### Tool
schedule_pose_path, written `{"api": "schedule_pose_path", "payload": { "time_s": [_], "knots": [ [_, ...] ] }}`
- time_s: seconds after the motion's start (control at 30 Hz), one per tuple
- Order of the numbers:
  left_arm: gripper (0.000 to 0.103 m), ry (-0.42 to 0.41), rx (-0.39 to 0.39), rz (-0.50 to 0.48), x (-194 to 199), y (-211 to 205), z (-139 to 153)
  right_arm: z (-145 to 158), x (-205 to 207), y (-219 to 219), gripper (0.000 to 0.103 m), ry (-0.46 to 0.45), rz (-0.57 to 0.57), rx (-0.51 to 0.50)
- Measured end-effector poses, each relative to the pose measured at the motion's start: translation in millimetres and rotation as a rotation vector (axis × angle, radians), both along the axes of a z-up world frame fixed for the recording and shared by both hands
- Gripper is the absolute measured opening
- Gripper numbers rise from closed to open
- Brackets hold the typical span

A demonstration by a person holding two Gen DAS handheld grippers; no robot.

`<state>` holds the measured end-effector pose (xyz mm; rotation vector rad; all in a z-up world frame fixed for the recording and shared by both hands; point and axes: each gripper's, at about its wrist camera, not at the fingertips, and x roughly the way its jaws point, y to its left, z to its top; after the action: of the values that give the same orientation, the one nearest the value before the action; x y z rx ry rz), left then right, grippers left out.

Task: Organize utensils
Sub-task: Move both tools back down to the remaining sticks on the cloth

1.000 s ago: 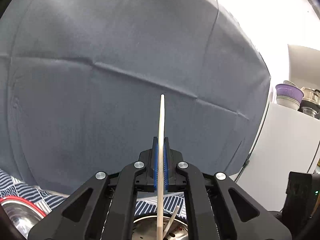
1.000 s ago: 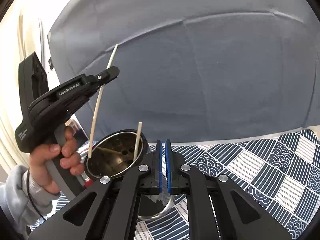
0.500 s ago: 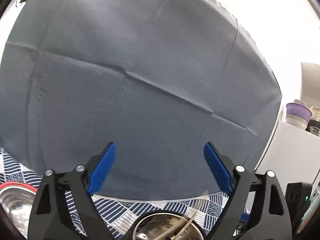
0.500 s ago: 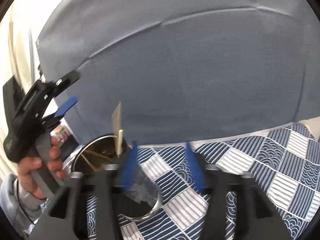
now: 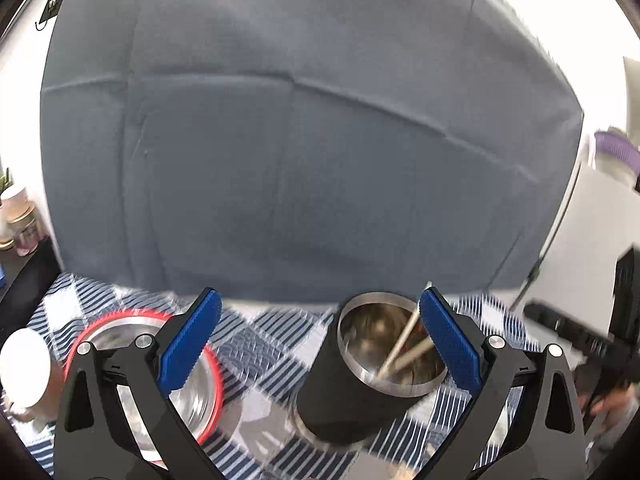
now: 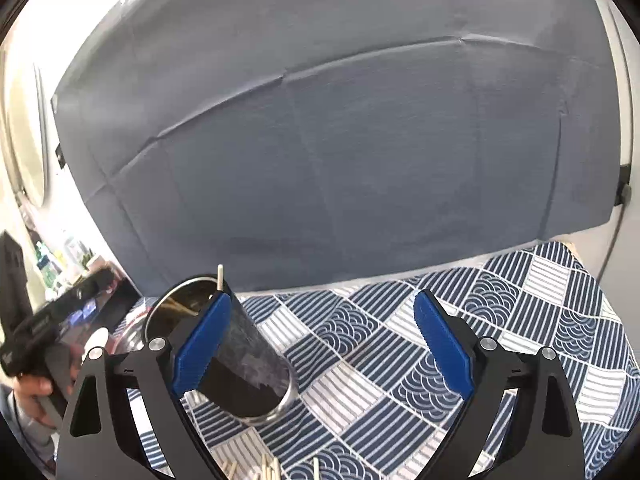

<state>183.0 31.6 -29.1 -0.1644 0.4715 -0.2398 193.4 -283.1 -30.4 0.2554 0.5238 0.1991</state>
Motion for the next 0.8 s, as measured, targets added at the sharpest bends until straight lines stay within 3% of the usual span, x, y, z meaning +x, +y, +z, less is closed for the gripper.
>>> {"api": "schedule_pose_path", "payload": {
  "time_s": [0.37, 0.8],
  "knots": [
    [0.097, 0.240, 0.132, -0.096, -37, -15, -60, -27, -28, 13, 0.089, 0.117, 0.041, -0.114],
    [0.097, 0.367, 0.201, -0.130, -68, -38, -114, -99, -53, 40, 0.089, 0.312, 0.134, -0.253]
  ]
}}
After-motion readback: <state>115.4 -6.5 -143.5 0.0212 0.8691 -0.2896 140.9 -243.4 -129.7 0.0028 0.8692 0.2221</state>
